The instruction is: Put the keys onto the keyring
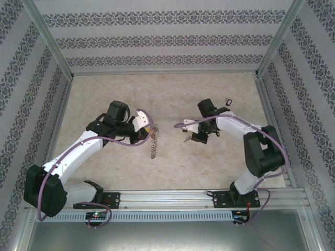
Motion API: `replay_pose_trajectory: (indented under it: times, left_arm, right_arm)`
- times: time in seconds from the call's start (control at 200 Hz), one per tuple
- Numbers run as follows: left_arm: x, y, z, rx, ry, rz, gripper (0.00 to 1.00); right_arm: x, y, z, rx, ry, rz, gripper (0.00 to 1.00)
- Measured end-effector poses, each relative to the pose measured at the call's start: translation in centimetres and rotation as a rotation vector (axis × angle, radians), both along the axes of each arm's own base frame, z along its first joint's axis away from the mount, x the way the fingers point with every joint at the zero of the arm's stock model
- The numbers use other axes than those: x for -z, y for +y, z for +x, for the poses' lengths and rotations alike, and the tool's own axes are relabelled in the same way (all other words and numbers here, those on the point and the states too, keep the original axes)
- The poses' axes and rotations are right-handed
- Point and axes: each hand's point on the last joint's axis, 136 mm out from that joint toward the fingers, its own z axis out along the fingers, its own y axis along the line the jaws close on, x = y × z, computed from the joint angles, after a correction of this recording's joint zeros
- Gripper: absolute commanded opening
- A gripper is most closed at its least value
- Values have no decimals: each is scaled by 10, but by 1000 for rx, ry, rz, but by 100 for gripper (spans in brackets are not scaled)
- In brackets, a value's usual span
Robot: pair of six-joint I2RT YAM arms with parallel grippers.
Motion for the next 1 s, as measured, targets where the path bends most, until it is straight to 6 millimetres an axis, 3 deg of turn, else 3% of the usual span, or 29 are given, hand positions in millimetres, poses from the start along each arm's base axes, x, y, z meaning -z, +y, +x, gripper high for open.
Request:
replay_pose_trajectory:
  times: [0.195,0.445,0.685,0.819,0.999]
  left_arm:
    - [6,-3,5,-9,23,-2,0]
    - [14,-7,17,-39,36,4,0]
    - [7,-12,26,-71,15,-29,0]
    - [3,-14,30,-82,9,-46,0]
    - [0,-17,30,-79,3,-57,0]
  right_arm:
    - [-48,20,0,29,-85,134,0]
    - [-69,66,-13,89,-26,267,0]
    - [-105,100,-17,189,-17,464,0]
    - [-115,116,-24,199,16,522,0]
    - [-114,128,-27,215,77,534,0]
